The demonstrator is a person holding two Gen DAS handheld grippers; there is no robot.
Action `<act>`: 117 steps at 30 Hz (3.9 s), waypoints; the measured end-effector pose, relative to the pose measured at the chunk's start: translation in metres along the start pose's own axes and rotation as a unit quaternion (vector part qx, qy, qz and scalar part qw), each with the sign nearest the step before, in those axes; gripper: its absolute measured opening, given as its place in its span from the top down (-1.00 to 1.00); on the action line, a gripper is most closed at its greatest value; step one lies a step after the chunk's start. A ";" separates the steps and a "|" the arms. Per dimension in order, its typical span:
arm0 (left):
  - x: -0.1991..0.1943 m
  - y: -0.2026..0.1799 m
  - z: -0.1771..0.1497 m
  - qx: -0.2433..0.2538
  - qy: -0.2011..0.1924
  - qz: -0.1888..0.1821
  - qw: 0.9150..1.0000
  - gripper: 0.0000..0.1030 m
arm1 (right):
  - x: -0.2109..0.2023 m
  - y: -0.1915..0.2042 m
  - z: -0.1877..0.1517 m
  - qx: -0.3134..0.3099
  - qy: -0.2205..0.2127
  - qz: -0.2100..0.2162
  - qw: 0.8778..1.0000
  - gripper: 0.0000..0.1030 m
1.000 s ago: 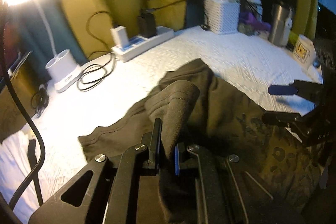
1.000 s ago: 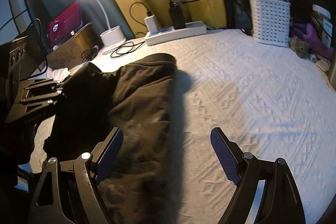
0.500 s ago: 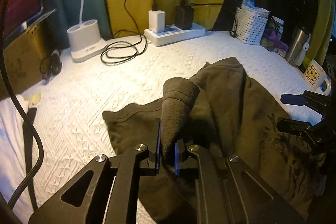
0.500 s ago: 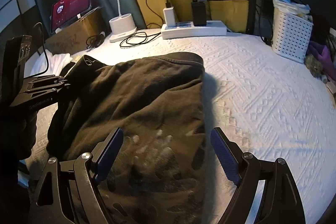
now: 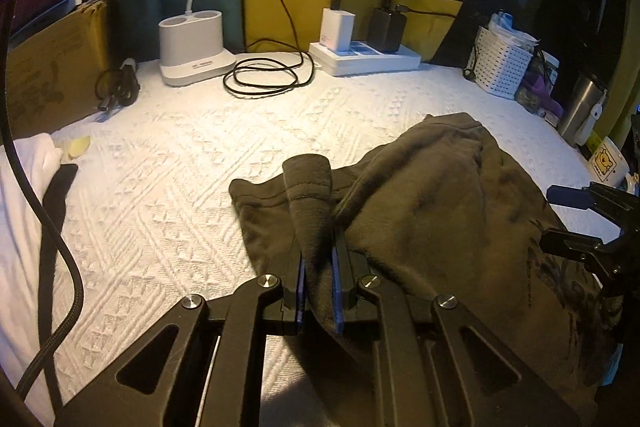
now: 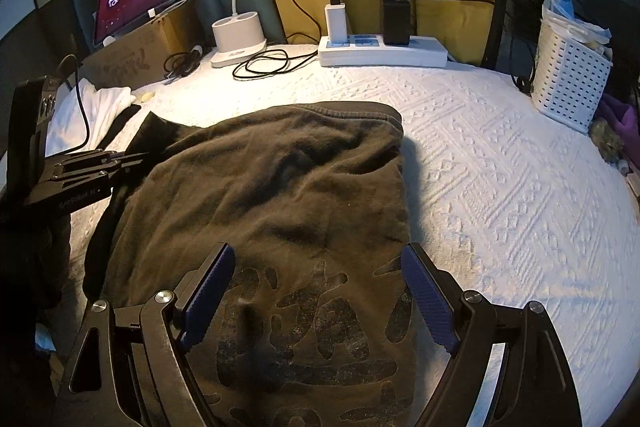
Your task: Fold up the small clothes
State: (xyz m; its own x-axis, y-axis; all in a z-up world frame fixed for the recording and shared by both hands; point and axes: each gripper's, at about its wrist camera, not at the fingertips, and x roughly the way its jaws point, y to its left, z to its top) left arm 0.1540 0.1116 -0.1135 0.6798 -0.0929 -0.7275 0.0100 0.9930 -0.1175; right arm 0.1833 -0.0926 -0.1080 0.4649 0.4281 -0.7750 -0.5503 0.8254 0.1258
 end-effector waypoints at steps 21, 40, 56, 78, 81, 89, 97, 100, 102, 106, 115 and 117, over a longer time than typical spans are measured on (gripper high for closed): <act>-0.017 0.015 0.012 0.001 -0.009 0.036 0.999 0.84 | -0.016 -0.010 0.001 0.003 -0.022 -0.002 1.000 -0.67; -0.041 -0.010 0.033 0.011 -0.059 0.018 0.998 -0.11 | -0.006 -0.056 0.030 0.017 -0.032 -0.015 0.999 -0.67; 0.022 -0.001 0.011 -0.003 0.031 -0.042 0.999 0.11 | 0.064 -0.086 0.070 0.067 0.005 0.093 0.993 0.23; 0.027 0.011 0.023 0.015 0.007 -0.013 1.000 0.90 | 0.099 -0.070 0.104 -0.011 0.013 -0.002 1.000 -0.02; 0.024 0.014 0.022 0.005 0.008 -0.002 1.000 0.81 | 0.085 -0.071 0.100 -0.012 0.003 -0.017 1.000 -0.02; -0.019 0.019 0.015 -0.031 -0.008 -0.009 0.999 0.78 | 0.045 -0.065 0.076 -0.019 -0.011 -0.027 0.999 -0.02; -0.049 -0.018 -0.011 -0.029 0.001 -0.065 0.997 0.15 | 0.014 -0.050 0.045 -0.022 -0.018 -0.028 0.999 -0.02; -0.056 -0.034 -0.025 -0.022 0.017 -0.088 0.996 0.15 | 0.001 -0.046 0.033 -0.023 -0.021 -0.028 0.999 -0.02; -0.059 -0.044 -0.034 -0.016 0.030 -0.101 0.994 0.15 | -0.006 -0.044 0.024 -0.023 -0.021 -0.028 0.999 -0.02; -0.067 -0.060 -0.056 -0.004 0.054 -0.117 0.992 0.15 | -0.021 -0.040 0.003 -0.020 -0.020 -0.030 0.999 -0.02; -0.082 -0.075 -0.088 -0.006 0.092 -0.155 0.984 -0.20 | -0.052 -0.034 -0.045 -0.005 -0.020 -0.035 0.999 -0.02; -0.085 -0.081 -0.094 0.000 0.102 -0.166 0.981 -0.20 | -0.058 -0.035 -0.058 0.005 -0.019 -0.036 0.999 -0.02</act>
State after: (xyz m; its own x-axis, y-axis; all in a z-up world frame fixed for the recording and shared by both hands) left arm 0.0264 0.0326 -0.1060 0.4790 -0.4228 -0.7693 0.2059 0.9060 -0.3698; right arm 0.1354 -0.1675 -0.1034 0.5285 0.3811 -0.7586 -0.5084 0.8577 0.0767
